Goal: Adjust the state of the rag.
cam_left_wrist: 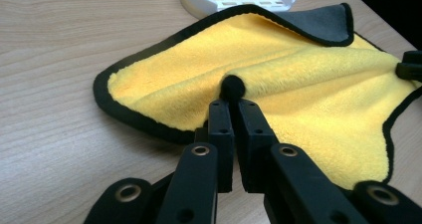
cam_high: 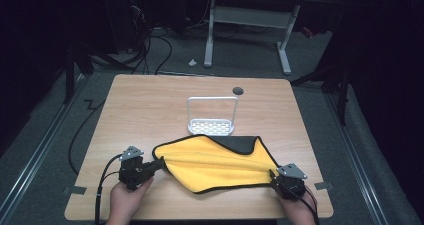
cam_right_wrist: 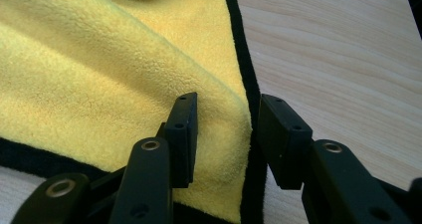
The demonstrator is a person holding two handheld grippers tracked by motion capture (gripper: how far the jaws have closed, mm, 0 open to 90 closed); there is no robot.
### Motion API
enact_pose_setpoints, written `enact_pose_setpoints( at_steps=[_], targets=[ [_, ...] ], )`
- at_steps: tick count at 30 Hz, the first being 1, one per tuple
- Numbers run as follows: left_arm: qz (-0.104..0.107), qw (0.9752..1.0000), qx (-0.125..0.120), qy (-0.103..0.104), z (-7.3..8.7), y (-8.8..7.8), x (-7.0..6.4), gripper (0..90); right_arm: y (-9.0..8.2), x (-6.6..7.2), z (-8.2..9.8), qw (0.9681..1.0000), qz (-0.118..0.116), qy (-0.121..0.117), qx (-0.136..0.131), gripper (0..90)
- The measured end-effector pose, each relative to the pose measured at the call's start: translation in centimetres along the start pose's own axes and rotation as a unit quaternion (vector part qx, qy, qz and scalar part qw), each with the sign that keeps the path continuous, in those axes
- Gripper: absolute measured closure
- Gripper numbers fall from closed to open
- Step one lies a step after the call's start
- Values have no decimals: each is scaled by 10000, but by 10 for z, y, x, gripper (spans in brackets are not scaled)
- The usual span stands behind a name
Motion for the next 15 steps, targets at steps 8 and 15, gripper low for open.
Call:
enact_pose_setpoints(
  at_steps=[8,15],
  targets=[
    [183,9996,165,145,22,-6,0,648,-35,48,-46,9933,-718,-25,-908,585],
    [49,9997,85,-221,35,-9,23,575,-43,156,-75,9725,-1925,-804,-1037,583]
  ],
)
Point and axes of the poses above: each handheld gripper's, and its own axes: y roughly forward along the jaws, z roughly out of its underside, x roughly to its left, the point moved 9 cm from there along y, roughly forward along the jaws, and after that the axes turned 4 degrees about -y, right-handed, at the moved point
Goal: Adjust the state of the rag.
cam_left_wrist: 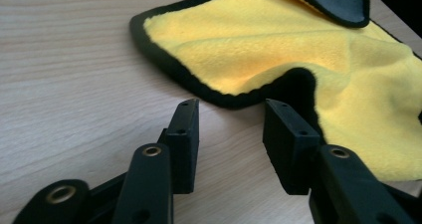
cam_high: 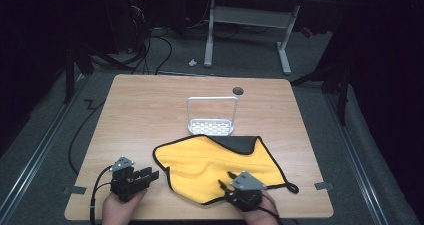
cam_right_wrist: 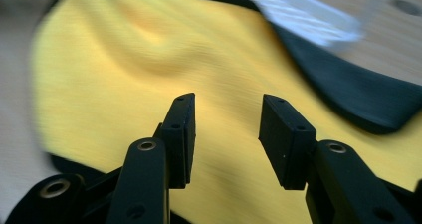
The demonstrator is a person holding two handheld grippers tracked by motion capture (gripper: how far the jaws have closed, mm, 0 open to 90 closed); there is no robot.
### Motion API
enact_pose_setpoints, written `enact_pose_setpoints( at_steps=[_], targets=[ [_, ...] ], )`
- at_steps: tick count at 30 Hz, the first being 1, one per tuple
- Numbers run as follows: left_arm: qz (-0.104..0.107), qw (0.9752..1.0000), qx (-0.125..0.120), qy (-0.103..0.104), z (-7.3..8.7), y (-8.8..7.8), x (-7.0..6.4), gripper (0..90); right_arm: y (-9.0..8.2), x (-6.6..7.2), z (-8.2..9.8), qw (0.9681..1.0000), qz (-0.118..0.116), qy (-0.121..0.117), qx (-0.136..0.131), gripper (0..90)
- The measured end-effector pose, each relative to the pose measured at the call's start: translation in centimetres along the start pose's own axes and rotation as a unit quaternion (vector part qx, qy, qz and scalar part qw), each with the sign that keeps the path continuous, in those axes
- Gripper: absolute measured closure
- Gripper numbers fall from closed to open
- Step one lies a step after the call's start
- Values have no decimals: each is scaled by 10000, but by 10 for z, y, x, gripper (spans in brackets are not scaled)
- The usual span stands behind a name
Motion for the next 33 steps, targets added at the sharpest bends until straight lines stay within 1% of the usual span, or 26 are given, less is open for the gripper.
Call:
enact_pose_setpoints(
  at_steps=[1,2,5,6,7,8,9,10,11,12,13,15,16,17,18,19,20,22,25,26,27,29,30,31,32,33],
  targets=[
    [-32,10000,-32,7,-1,-1,3,575,0,0,0,10000,0,0,0,583],
    [-56,9999,-121,-57,-4,-4,8,572,10,27,-8,9992,-305,-234,45,583],
    [-40,9996,-186,-188,-6,-7,15,571,24,62,-16,9960,-752,-464,125,577],
    [-40,9996,-186,-188,-6,-7,15,570,24,62,-16,9960,-752,-464,125,577],
    [-24,9996,-197,-211,-7,-8,17,567,36,79,-14,9929,-960,-654,265,571],
    [20,9995,-207,-255,-7,-9,18,567,41,84,-12,9917,-955,-786,363,575],
    [27,9994,-213,-261,-7,-10,18,567,47,88,-10,9906,-914,-922,436,614],
    [27,9994,-213,-261,-7,-10,18,567,47,88,-10,9906,-914,-922,436,614],
    [31,9994,-230,-257,-8,-10,18,567,52,87,-9,9895,-766,-1125,495,739],
    [35,9994,-241,-252,-8,-10,17,567,53,85,-12,9897,-681,-1178,442,822],
    [51,9994,-260,-236,-9,-11,17,567,53,83,-16,9906,-665,-1136,386,842],
    [42,9993,-306,-194,-11,-11,16,568,45,80,-31,9917,-637,-1098,193,850],
    [48,9993,-314,-207,-11,-12,17,567,33,79,-49,9924,-631,-1053,-110,849],
    [48,9993,-314,-207,-11,-12,17,567,33,79,-49,9924,-631,-1053,-110,849],
    [40,9992,-329,-221,-12,-12,18,567,27,79,-57,9925,-618,-1028,-244,846],
    [19,9991,-343,-232,-12,-13,19,567,16,79,-71,9922,-663,-943,-469,778],
    [5,9990,-367,-241,-13,-13,19,567,13,79,-76,9919,-699,-904,-546,744],
    [-20,9989,-400,-230,-13,-15,20,566,10,78,-79,9921,-664,-896,-570,731],
    [-38,9989,-413,-227,-13,-16,20,565,10,73,-77,9930,-608,-864,-531,720],
    [-46,9989,-421,-221,-13,-16,19,565,12,67,-70,9942,-560,-800,-443,712],
    [-36,9989,-418,-197,-13,-15,18,565,12,67,-70,9942,-560,-800,-443,712],
    [44,9994,-303,-134,-10,-11,11,563,16,54,-55,9959,-439,-729,-297,702],
    [44,9994,-303,-134,-10,-11,11,563,16,54,-55,9959,-439,-729,-297,702],
    [119,9998,-157,-37,-6,-5,1,563,20,40,-39,9972,-237,-703,-94,693],
    [203,9998,-37,23,-2,-1,-7,562,22,31,-29,9976,-140,-682,-1,691],
    [203,9998,-37,23,-2,-1,-7,562,22,31,-29,9976,-140,-682,-1,691]
  ],
)
Point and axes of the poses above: each handheld gripper's, and its own axes: y roughly forward along the jaws, z roughly out of its underside, x roughly to its left, the point moved 9 cm from there along y, roughly forward along the jaws, and after that the axes turned 4 degrees about -y, right-handed, at the moved point
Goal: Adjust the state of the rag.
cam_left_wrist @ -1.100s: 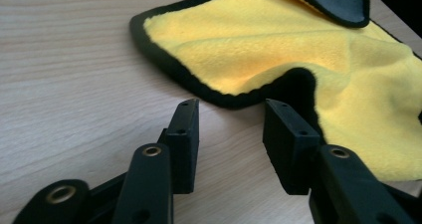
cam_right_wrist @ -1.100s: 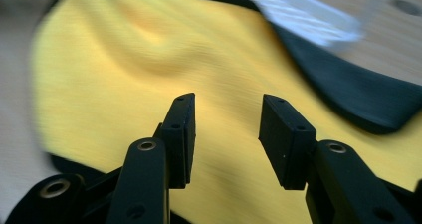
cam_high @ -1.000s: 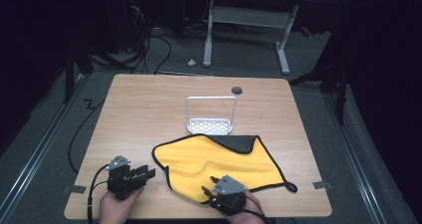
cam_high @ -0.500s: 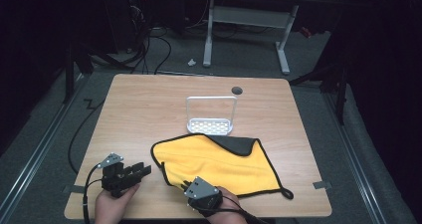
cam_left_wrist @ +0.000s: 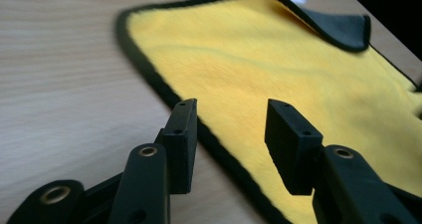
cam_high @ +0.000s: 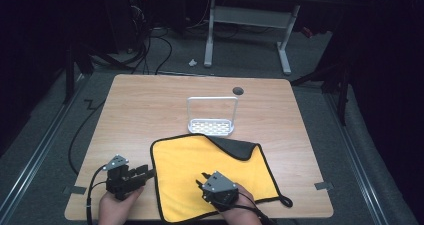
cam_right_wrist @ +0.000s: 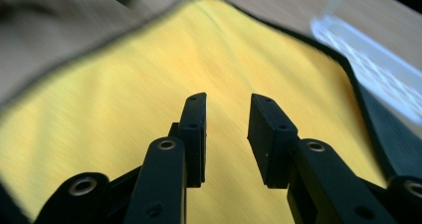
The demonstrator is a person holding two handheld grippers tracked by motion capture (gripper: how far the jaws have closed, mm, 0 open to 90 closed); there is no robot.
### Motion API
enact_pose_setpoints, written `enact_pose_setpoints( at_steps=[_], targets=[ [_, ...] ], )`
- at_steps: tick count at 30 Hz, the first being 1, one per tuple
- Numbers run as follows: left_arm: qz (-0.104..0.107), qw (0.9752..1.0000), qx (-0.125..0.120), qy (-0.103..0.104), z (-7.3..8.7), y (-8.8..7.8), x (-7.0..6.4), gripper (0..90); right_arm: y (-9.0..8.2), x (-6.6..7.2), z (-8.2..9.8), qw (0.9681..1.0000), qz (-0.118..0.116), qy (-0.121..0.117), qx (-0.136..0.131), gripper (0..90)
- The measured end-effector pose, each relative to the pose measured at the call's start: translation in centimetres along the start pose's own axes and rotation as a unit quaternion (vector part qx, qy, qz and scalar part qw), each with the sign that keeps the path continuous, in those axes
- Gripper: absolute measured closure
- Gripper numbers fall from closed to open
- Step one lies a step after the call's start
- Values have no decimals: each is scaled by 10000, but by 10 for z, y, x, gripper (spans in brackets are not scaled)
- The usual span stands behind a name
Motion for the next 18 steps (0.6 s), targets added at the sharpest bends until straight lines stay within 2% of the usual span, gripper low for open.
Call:
enact_pose_setpoints(
  at_steps=[1,2,3,4,5,6,7,8,9,10,12,13,14,15,16,18],
  targets=[
    [25,9999,72,102,2,3,-5,562,1,-9,13,9998,81,109,135,690],
    [30,9988,309,374,10,11,-20,562,2,-24,32,9990,215,255,310,687],
    [30,9988,309,374,10,11,-20,563,2,-34,42,9982,341,302,397,686],
    [4,9969,457,636,17,18,-32,565,1,-44,51,9972,454,381,465,686],
    [-110,9953,542,794,19,21,-35,569,-1,-55,60,9956,536,564,526,688],
    [-110,9953,542,794,19,21,-35,573,-4,-67,67,9938,664,681,570,691],
    [-424,9898,737,1145,25,27,-34,573,-7,-81,76,9910,840,837,618,699],
    [-549,9863,689,1394,24,28,-34,578,-9,-89,81,9895,891,927,664,699],
    [-549,9863,689,1394,24,28,-34,590,-9,-89,81,9895,891,927,664,699],
    [-744,9832,711,1510,21,30,-31,599,-14,-101,94,9862,1008,1035,808,693],
    [-760,9833,696,1497,19,31,-29,610,-16,-103,99,9850,1019,1085,872,693],
    [-775,9841,652,1456,15,33,-24,618,-23,-96,106,9851,867,1246,811,703],
    [-791,9847,622,1424,12,34,-21,618,-23,-96,106,9851,867,1246,811,703],
    [-833,9855,574,1361,7,36,-16,623,-25,-92,107,9852,778,1299,800,702],
    [-875,9875,496,1215,-1,38,-6,624,-32,-80,108,9863,623,1312,785,701],
    [-881,9879,467,1187,-2,39,-4,623,-38,-73,108,9876,584,1233,772,688]
  ],
)
Point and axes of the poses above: each handheld gripper's, and its own axes: y roughly forward along the jaws, z roughly out of its underside, x roughly to its left, the point moved 9 cm from there along y, roughly forward along the jaws, and after that the axes turned 4 degrees about -y, right-handed, at the moved point
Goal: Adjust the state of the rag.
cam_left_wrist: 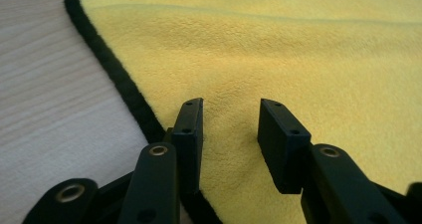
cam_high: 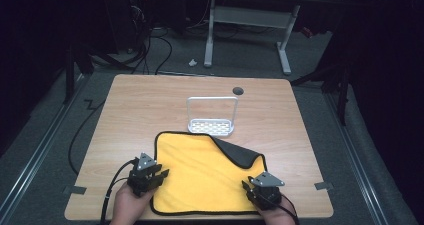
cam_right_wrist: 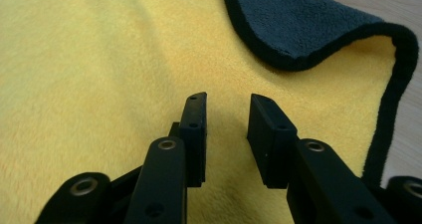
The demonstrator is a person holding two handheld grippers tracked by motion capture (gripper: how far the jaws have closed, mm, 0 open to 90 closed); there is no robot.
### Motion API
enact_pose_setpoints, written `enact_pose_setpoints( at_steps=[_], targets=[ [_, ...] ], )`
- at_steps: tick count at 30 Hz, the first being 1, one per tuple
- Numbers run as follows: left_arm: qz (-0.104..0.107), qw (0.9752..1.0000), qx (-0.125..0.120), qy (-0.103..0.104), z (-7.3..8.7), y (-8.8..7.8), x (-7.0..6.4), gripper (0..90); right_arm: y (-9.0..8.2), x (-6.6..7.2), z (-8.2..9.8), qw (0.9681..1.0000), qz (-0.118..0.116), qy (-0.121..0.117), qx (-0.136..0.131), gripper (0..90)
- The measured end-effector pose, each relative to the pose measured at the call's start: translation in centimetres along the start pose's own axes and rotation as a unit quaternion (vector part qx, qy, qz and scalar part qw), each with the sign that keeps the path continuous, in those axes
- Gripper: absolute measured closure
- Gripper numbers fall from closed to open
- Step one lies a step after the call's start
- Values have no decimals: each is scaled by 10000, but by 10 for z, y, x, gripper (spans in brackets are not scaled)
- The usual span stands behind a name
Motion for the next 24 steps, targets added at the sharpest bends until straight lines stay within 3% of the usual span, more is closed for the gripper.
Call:
enact_pose_setpoints(
  at_steps=[2,3,6,9,11,14,19,22,24],
  targets=[
    [-3,10000,-47,-42,0,0,4,618,-3,-1,-2,9999,81,-58,-66,677],
    [37,9999,-73,-78,1,-2,5,612,-6,-10,-13,9991,330,-118,-223,636],
    [94,9999,-71,-103,3,-4,7,607,-1,-37,-25,9979,570,136,-284,543],
    [97,9998,-77,-131,4,-7,10,607,15,-46,-26,9983,387,400,-158,514],
    [134,9998,-103,-135,5,-7,12,605,29,-42,-26,9992,338,208,30,532],
    [167,9997,-102,-153,5,-8,12,601,39,-47,-37,9985,539,137,-19,625],
    [211,9996,-117,-145,5,-8,12,592,56,-81,-60,9949,936,376,9,639],
    [224,9995,-141,-168,5,-8,12,588,49,-87,-66,9934,1016,515,-129,597],
    [233,9995,-143,-161,6,-8,12,587,39,-78,-69,9949,898,351,-312,563]
  ],
)
Point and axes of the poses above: each handheld gripper's, and its own axes: y roughly forward along the jaws, z roughly out of its underside, x roughly to its left, the point moved 9 cm from there along y, roughly forward along the jaws, and after that the axes turned 4 degrees about -y, right-handed, at the moved point
